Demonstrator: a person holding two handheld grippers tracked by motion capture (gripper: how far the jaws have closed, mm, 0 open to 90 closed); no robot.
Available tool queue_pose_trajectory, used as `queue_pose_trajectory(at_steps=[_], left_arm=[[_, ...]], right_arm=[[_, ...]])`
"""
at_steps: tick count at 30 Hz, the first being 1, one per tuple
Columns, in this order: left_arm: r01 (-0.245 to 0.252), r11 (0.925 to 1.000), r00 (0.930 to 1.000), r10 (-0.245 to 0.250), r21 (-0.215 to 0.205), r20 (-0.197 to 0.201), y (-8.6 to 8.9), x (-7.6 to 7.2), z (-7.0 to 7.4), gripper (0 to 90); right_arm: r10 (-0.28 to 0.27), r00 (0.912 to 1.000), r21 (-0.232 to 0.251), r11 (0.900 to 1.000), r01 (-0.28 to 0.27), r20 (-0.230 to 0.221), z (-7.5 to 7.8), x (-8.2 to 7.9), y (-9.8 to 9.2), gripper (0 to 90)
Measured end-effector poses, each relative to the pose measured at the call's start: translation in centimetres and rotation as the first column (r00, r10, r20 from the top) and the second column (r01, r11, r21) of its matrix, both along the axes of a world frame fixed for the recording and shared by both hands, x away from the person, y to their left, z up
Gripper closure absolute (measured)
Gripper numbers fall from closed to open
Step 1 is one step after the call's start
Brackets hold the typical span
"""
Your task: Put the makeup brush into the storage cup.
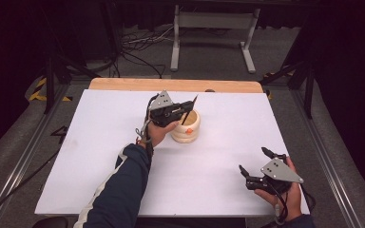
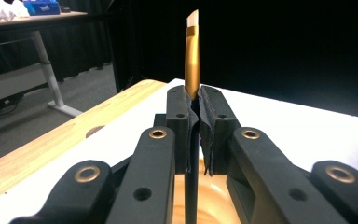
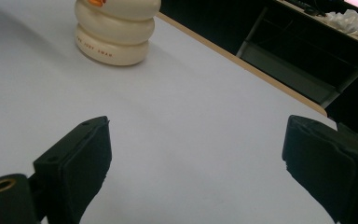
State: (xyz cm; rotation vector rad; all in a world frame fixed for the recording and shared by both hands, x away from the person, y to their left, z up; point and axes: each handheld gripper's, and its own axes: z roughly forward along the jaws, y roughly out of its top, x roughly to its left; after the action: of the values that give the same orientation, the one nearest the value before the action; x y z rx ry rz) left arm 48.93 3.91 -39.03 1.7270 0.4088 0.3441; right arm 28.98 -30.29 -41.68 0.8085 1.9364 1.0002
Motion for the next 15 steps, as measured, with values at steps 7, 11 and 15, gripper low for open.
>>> queue_pose_trajectory(at_steps=[7,11,15], left_arm=[[-0.004,0.9999,1.0000,0.004,0.014,0.005,0.07,-0.04,0.18,80.7],[-0.004,0.9995,1.0000,0.003,0.031,0.006,0.32,-0.19,0.46,78.2],[-0.013,0.9975,0.9995,0.011,0.070,0.029,0.67,-0.56,0.89,74.3]], right_arm=[[0.003,1.0000,-0.002,1.000,-0.003,-0.003,-0.02,0.01,0.06,8.4],[0.005,1.0000,-0.003,1.000,-0.005,-0.003,-0.02,0.00,0.11,8.4],[0.007,1.0000,-0.004,1.000,-0.007,-0.004,-0.02,0.01,0.19,8.4]])
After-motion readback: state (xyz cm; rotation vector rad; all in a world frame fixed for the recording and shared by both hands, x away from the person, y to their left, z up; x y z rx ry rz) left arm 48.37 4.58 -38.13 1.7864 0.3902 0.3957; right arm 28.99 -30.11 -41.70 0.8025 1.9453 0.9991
